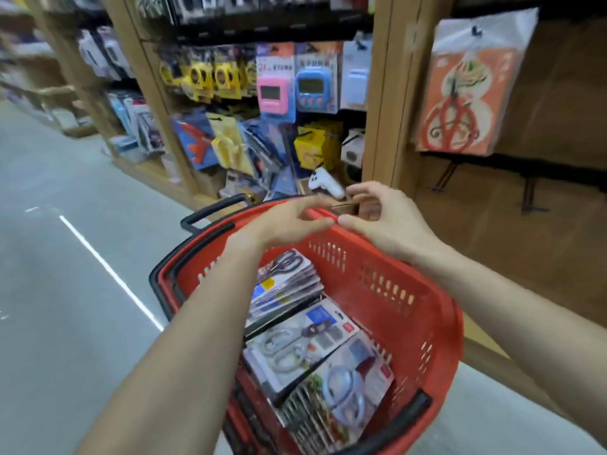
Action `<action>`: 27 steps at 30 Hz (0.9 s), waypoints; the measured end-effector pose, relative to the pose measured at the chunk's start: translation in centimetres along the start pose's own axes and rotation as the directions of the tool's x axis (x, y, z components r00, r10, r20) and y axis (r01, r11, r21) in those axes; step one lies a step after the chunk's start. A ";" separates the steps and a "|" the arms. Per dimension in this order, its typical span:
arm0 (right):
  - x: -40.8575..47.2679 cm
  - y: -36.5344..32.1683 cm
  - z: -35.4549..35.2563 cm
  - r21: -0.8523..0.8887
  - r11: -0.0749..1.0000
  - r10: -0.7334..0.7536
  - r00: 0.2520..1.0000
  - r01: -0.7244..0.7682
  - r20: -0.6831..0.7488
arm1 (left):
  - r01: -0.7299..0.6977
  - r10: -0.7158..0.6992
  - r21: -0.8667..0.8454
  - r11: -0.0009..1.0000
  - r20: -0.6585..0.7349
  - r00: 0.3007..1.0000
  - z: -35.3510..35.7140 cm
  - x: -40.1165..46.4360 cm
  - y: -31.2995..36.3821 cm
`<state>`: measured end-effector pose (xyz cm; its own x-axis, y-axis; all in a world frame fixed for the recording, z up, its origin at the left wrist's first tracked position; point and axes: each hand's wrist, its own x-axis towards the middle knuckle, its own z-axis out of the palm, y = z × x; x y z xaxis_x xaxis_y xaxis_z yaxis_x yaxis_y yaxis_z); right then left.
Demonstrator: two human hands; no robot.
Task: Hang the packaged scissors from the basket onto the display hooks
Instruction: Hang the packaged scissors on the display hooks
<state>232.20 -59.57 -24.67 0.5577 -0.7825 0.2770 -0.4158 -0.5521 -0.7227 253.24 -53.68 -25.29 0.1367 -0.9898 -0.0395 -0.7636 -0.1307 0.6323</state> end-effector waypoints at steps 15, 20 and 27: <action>-2.8 3.4 8.3 -0.171 0.972 0.220 0.867 -0.159 0.447 | 0.335 -0.405 0.261 0.906 0.293 0.866 0.6 -3.4 -7.5; -2.7 3.4 8.8 -0.171 0.971 0.226 0.857 -0.164 0.463 | 0.341 -0.413 0.267 0.901 0.297 0.861 0.8 -3.2 -7.7; -2.9 3.4 9.7 -0.131 0.969 0.245 0.833 -0.207 0.496 | 0.313 -0.406 0.307 0.899 0.313 0.859 0.3 -4.0 -7.3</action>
<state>236.20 -56.40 -34.06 0.7190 -0.6443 -0.2607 -0.6130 -0.4110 -0.6747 258.07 -48.77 -29.97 0.2297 -0.8147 -0.5324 -0.8372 -0.4444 0.3188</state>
